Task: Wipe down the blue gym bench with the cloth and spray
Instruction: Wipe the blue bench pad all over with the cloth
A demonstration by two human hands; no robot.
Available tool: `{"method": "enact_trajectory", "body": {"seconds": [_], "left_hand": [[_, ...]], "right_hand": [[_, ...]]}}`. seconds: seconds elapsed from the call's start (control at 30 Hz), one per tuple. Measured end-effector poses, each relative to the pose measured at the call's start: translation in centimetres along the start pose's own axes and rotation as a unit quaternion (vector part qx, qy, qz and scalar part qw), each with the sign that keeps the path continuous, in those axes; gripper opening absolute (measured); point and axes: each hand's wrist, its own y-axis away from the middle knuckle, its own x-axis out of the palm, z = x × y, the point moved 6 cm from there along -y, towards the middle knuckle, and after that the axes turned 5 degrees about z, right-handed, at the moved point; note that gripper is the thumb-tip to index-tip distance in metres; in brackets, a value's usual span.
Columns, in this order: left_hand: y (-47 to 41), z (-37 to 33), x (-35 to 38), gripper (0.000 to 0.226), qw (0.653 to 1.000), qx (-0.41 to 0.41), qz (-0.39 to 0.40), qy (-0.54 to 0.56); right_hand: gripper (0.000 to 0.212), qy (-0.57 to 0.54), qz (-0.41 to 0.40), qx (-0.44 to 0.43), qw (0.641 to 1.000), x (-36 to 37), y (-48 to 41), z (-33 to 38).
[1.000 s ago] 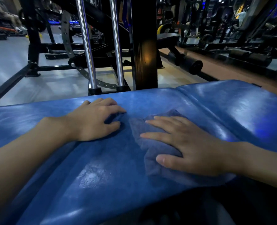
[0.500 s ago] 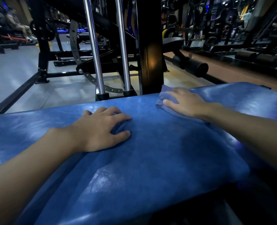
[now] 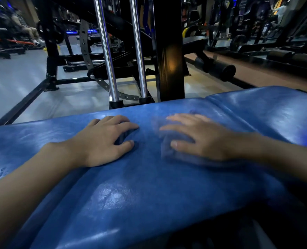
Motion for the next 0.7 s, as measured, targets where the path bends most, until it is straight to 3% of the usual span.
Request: {"method": "enact_trajectory", "body": {"seconds": [0.17, 0.33, 0.47, 0.57, 0.7], "left_hand": [[1.4, 0.3, 0.1, 0.082, 1.0, -0.023, 0.003, -0.01], [2.4, 0.5, 0.4, 0.083, 1.0, -0.024, 0.019, -0.007], [2.3, 0.6, 0.3, 0.074, 0.999, -0.028, 0.016, 0.001], [2.3, 1.0, 0.2, 0.083, 0.999, -0.036, 0.013, 0.005], [2.5, 1.7, -0.2, 0.09, 0.999, -0.042, -0.004, 0.009]], "right_hand": [[0.057, 0.008, -0.028, 0.162, 0.986, -1.4, -7.1, -8.8], [0.051, 0.036, -0.031, 0.202, 0.978, -0.9, -7.4, -8.0], [0.062, 0.031, 0.007, 0.109, 0.993, 0.7, -2.4, -0.5], [0.079, 0.041, 0.023, -0.011, 0.999, 1.3, 2.0, 5.8], [0.073, 0.04, 0.017, -0.087, 0.995, 1.2, 3.8, 7.6]]}}
